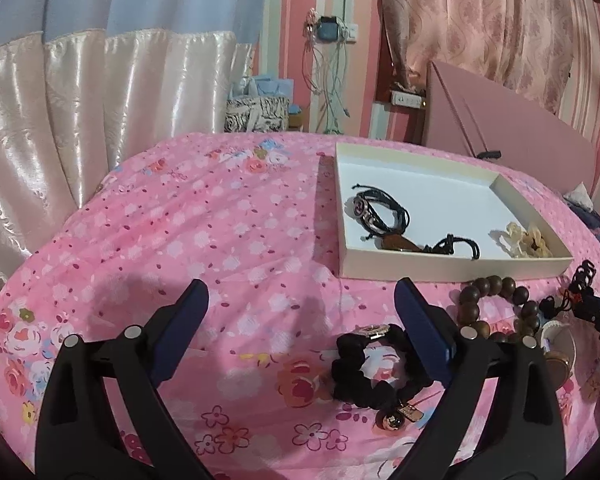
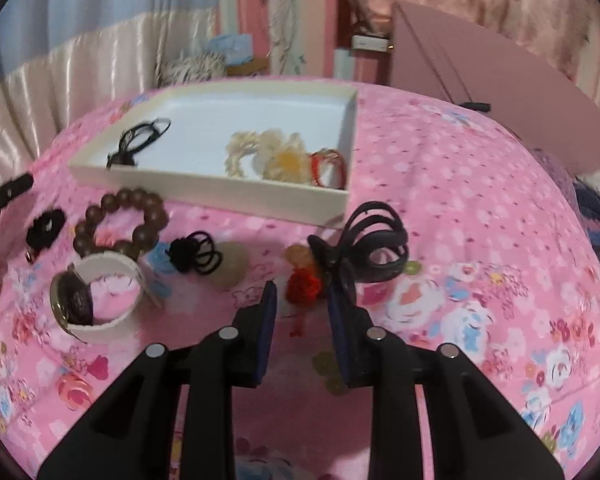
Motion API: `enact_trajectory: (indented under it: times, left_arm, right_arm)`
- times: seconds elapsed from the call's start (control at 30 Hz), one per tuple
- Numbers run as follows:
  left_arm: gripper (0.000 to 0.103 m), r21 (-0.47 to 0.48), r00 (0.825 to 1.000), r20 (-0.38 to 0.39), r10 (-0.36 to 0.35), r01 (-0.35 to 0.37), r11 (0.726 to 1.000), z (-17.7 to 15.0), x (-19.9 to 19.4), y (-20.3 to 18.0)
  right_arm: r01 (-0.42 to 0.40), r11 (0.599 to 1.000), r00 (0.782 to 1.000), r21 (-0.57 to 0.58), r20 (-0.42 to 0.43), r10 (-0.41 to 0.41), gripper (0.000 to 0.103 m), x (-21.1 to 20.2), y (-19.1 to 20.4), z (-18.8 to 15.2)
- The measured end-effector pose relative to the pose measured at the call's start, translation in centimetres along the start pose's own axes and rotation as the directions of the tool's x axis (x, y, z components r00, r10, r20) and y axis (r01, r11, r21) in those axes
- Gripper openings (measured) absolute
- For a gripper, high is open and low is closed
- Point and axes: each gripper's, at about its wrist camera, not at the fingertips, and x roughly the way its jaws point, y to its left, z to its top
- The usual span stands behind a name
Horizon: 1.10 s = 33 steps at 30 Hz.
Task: Organize jewelry
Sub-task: 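Grasp the red tassel pendant with the right tool while the left tool grasps the black charm scrunchie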
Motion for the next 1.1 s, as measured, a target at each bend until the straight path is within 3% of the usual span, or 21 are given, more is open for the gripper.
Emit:
enact_trajectory:
  times: [0.23, 0.3, 0.5, 0.6, 0.67, 0.83, 0.9, 1.0, 1.03, 1.1]
  left_arm:
    - [0.094, 0.012, 0.999, -0.054, -0.004, 0.004, 1.0, -0.1, 0.9, -0.2]
    - [0.093, 0.019, 0.997, -0.075, -0.005, 0.007, 1.0, -0.1, 1.3, -0.3]
    - [0.078, 0.045, 0.99, -0.139, -0.025, 0.032, 0.998, -0.5, 2.2, -0.8]
    - [0.069, 0.061, 0.974, -0.215, -0.068, 0.083, 0.995, -1.0, 3.2, -1.1]
    - [0.061, 0.092, 0.963, -0.268, -0.04, 0.067, 0.993, -1.2, 4.1, -1.7]
    - [0.06, 0.184, 0.958, -0.284, 0.044, 0.01, 0.983, -1.6, 4.4, -3.2]
    - [0.051, 0.194, 0.96, -0.28, 0.025, 0.031, 0.98, -1.7, 4.2, -3.4]
    - [0.026, 0.208, 0.962, -0.271, -0.009, 0.068, 0.976, -1.9, 3.9, -3.7]
    - [0.011, 0.222, 0.965, -0.261, -0.003, 0.063, 0.973, -1.9, 3.7, -3.9]
    - [0.008, 0.226, 0.969, -0.246, 0.014, 0.043, 0.973, -1.9, 3.4, -3.8]
  right_arm:
    - [0.0, 1.0, 0.999, 0.007, -0.04, 0.0, 0.026, 1.6, -0.3, 0.9]
    - [-0.005, 1.0, 0.999, 0.005, -0.04, 0.005, 0.022, 1.6, -0.3, 0.8]
    - [0.028, 0.999, 0.999, -0.029, -0.031, -0.029, 0.016, 1.4, 0.4, 0.7]
    - [0.028, 0.999, 0.999, -0.027, -0.035, -0.029, 0.015, 1.5, 0.3, 0.7]
    - [0.016, 1.0, 0.999, -0.013, -0.038, -0.017, 0.015, 1.5, 0.0, 0.7]
    - [0.023, 1.0, 0.999, -0.021, -0.04, -0.024, 0.015, 1.5, 0.0, 0.7]
    - [0.031, 0.999, 0.999, -0.03, -0.038, -0.032, 0.015, 1.5, 0.1, 0.6]
    - [0.022, 0.999, 0.999, -0.032, -0.028, -0.023, 0.011, 1.3, 0.1, 0.6]
    - [0.017, 0.999, 1.0, -0.03, -0.023, -0.018, 0.011, 1.2, 0.1, 0.6]
    - [-0.013, 1.0, 1.0, -0.02, -0.005, 0.013, 0.01, 0.8, -0.1, 0.5]
